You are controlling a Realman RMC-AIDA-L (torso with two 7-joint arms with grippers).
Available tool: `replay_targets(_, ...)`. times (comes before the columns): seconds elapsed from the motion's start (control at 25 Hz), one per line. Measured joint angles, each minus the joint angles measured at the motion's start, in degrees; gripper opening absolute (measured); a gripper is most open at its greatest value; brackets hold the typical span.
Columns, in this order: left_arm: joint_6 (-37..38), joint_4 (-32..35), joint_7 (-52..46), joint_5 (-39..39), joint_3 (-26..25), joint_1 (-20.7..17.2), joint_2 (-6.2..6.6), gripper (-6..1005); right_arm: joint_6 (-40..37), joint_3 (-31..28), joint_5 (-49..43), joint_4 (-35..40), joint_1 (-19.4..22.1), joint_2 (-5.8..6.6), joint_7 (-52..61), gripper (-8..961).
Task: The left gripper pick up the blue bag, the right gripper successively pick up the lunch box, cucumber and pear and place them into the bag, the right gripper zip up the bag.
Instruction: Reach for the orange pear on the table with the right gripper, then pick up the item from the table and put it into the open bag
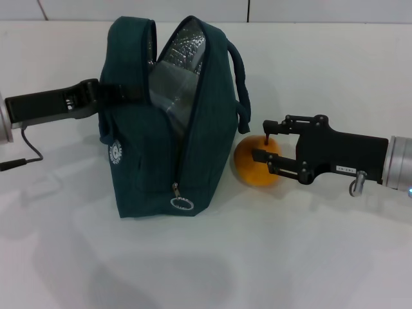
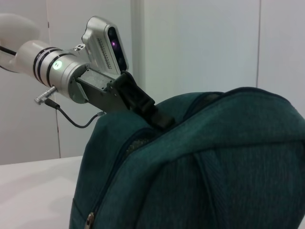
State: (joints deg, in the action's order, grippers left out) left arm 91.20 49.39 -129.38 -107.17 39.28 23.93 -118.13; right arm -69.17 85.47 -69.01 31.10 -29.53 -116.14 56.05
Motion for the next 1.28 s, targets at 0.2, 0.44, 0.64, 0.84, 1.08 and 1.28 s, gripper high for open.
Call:
replay_targets(0.2,0.03,0.0,0.0,-0.04,0.0,-0.02,-0.08,37,0.49,0.04,0.09,0.0,-0.23,-0.06,-0.04,523)
replay_targets(0.44,0.03,0.0,-0.01,0.04,0.0,-0.03,-0.08,36,1.95,0.14,-0.02,-0.19,-0.85,-0.05,-0.69,458)
replay_targets(0.64,0.02,0.0,-0.07,0.12,0.0,0.16,-0.09,37,1.99,0.14,0.14,-0.52,-0.88,-0.05,-2.32,265)
replay_targets(0.84,-0.04,0.0,-0.08,0.14,0.0,0.24,-0.09,37,2.01,0.06,0.14,-0.57,-0.97,-0.05,-2.35,64)
replay_targets(1.08,-0.05,0.0,-0.1,0.23,0.0,0.05,-0.08,36,0.35,-0.46,2.73,-0.18,-0.42,0.33,-2.36,32)
replay_targets(1.28,0.18,0.0,-0.21,0.36,0.01,-0.53,0.0,36,-5.74,-5.22,4.44,0.82,0.16,0.81,-2.14,31)
